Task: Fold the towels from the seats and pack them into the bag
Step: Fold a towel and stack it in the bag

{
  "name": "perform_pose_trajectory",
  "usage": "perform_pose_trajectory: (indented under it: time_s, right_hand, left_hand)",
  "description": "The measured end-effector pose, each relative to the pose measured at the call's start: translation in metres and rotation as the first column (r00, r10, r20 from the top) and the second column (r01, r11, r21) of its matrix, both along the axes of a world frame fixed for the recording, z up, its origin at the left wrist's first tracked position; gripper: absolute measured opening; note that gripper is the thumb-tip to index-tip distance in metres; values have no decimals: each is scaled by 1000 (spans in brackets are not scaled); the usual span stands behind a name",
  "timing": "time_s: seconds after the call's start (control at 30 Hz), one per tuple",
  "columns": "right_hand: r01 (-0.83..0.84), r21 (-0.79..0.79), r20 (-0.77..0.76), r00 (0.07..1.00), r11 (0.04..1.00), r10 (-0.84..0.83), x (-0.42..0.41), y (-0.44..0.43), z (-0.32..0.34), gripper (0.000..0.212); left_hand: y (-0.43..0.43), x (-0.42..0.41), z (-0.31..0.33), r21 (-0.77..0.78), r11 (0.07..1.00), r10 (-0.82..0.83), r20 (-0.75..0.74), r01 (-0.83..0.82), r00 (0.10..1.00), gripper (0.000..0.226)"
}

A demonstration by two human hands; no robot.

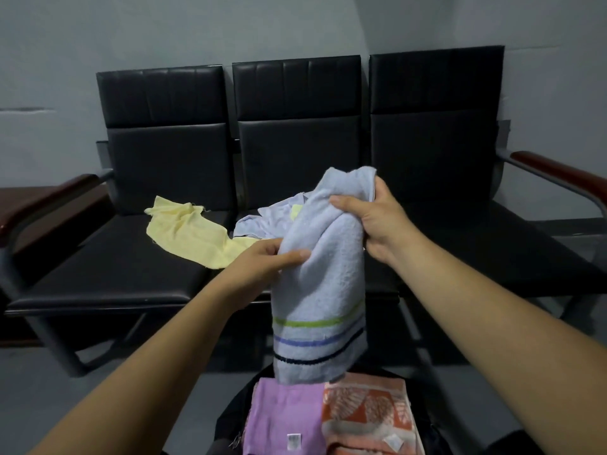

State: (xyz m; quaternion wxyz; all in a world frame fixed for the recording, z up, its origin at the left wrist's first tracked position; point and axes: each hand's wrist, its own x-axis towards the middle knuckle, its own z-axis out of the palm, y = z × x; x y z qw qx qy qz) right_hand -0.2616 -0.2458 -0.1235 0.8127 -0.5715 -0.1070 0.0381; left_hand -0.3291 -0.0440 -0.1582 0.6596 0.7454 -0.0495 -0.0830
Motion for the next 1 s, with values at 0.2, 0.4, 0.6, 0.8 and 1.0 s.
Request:
perform_pose_trajectory:
  time_s: [0.2, 0.4, 0.6, 0.8, 1.0]
  right_hand:
    - [-106, 91, -283, 951, 990, 128, 10, -7, -25, 50]
    - [-220, 76, -290, 928, 973, 233, -2, -17, -68, 65]
    - [-68, 23, -175, 982, 997, 70, -2, -21, -72, 36]
    - [52, -226, 11, 999, 973, -51, 0, -24, -74, 32]
    - [5, -113, -126, 992, 994, -19, 3, -28, -74, 31]
  left_hand:
    - [-14, 8, 4, -375, 913, 162, -26, -160, 986, 28]
    - [-12, 20, -1, -553, 760, 308, -154, -340, 939, 27]
    - [12, 17, -13, -142, 963, 226, -23, -227, 974, 35]
    - [14, 15, -18, -38, 955, 296, 10, -295, 955, 30]
    - [13, 17, -31, 91, 976, 188, 115, -199, 975, 61]
